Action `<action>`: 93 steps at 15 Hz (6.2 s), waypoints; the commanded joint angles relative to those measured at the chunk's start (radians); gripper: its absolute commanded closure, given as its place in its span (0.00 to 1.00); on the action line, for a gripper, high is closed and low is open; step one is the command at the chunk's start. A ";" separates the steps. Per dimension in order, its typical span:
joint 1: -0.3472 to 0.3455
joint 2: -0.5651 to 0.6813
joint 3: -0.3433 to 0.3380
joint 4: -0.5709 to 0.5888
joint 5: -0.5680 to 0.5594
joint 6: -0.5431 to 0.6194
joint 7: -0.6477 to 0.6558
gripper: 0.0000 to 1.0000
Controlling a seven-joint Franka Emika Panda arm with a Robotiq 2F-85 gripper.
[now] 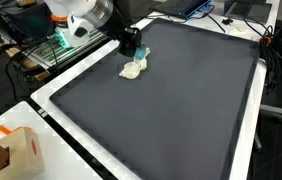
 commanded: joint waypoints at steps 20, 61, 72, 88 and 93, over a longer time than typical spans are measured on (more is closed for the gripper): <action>-0.020 -0.602 0.272 -0.164 -0.352 -0.058 0.501 0.75; 0.004 -0.114 0.002 -0.066 -0.059 -0.175 -1.005 0.75; -0.105 0.080 -0.015 -0.002 0.083 -0.372 -1.508 0.75; -0.139 0.242 0.007 0.024 0.321 -0.304 -1.557 0.75; -0.133 0.288 0.013 0.050 0.309 -0.266 -1.563 0.75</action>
